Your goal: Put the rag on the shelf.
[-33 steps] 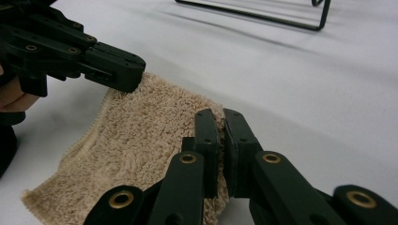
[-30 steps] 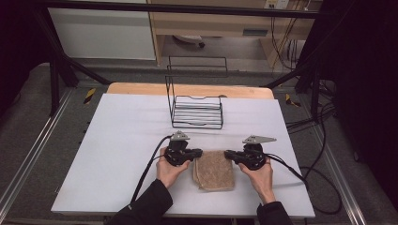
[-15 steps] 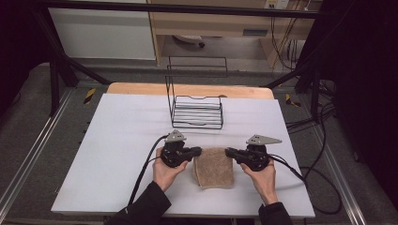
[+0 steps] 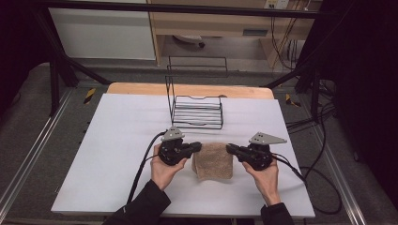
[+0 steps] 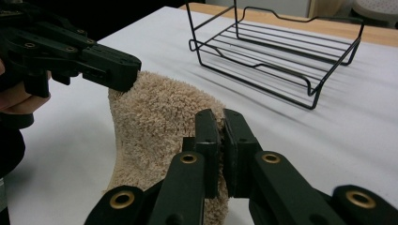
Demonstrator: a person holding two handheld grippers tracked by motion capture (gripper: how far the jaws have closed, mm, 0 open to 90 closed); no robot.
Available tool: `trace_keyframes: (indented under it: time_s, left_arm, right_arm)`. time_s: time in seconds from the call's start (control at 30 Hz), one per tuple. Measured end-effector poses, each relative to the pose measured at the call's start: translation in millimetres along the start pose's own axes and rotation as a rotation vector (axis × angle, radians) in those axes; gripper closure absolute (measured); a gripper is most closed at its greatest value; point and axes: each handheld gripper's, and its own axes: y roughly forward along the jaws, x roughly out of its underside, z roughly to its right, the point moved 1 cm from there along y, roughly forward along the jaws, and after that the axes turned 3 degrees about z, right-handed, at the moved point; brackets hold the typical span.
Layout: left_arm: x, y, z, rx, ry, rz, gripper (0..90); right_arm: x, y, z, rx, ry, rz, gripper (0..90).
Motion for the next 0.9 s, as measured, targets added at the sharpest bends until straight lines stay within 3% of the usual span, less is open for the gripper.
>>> trace_keyframes:
  time_s: [0.43, 0.9]
  left_arm:
    - [-20.2, -14.3, 5.6, -0.019, 0.044, 0.054, 85.3]
    - [-34.8, -28.9, 3.7, -0.042, 0.06, 0.134, 85.3]
  right_arm:
    - [-18.7, -6.5, -6.5, 0.009, -0.048, 0.068, 86.1]
    - [-42.1, -8.5, -15.3, 0.021, -0.087, 0.139, 86.1]
